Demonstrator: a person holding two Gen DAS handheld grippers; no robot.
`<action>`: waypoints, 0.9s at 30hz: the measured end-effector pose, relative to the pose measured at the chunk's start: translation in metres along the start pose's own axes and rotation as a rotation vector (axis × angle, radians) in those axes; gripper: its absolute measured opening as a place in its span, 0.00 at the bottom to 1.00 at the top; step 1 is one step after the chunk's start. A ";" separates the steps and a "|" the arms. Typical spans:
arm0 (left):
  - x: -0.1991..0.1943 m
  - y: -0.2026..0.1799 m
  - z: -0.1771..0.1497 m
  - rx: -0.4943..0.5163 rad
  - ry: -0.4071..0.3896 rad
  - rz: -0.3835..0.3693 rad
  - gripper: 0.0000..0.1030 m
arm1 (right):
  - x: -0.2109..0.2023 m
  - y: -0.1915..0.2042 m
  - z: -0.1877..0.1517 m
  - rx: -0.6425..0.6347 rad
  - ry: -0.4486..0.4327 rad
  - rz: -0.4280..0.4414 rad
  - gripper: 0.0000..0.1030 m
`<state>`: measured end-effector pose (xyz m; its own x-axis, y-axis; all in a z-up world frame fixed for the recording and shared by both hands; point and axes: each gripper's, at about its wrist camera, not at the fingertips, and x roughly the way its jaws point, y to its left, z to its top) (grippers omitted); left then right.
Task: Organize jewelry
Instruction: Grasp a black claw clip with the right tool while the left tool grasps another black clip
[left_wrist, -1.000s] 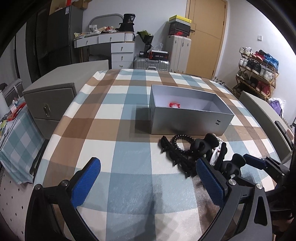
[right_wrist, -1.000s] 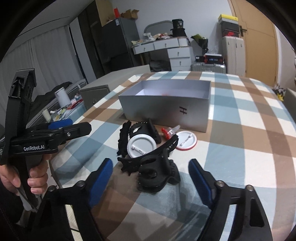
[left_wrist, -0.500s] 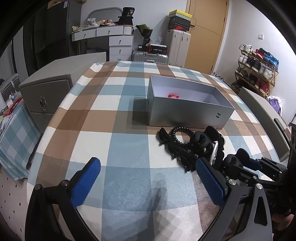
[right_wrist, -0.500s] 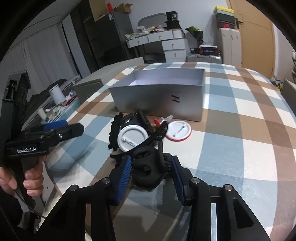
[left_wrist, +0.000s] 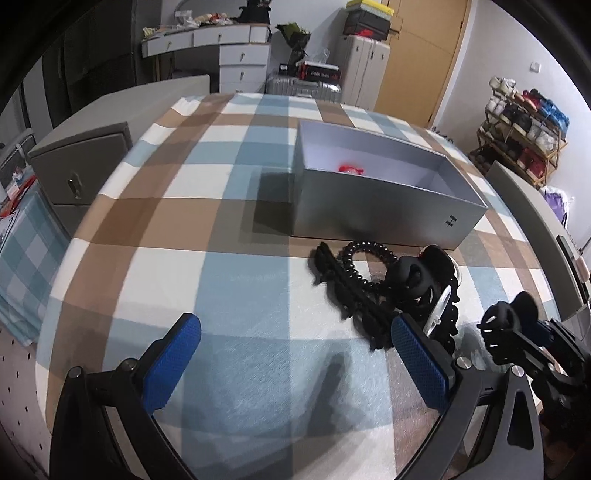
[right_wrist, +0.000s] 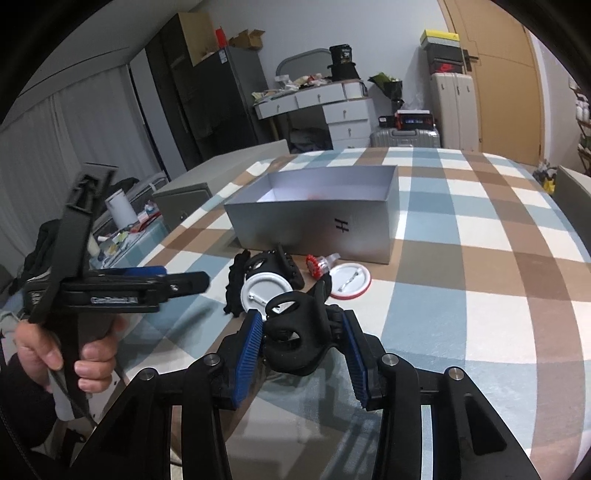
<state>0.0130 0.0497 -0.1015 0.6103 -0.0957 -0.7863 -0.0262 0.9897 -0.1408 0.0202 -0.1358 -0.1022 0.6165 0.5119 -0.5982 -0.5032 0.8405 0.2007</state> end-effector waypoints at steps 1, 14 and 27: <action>0.002 -0.002 0.001 0.003 0.000 0.000 0.98 | -0.001 -0.001 0.000 0.004 -0.004 -0.001 0.41; 0.021 -0.021 0.013 0.077 0.044 0.119 0.98 | -0.010 -0.014 0.001 0.029 -0.036 0.019 0.41; 0.024 -0.026 0.009 0.106 0.113 0.088 0.57 | -0.014 -0.018 -0.003 0.040 -0.047 0.036 0.41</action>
<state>0.0350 0.0224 -0.1114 0.5164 -0.0136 -0.8562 0.0116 0.9999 -0.0088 0.0184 -0.1591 -0.0998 0.6268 0.5487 -0.5532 -0.5013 0.8275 0.2527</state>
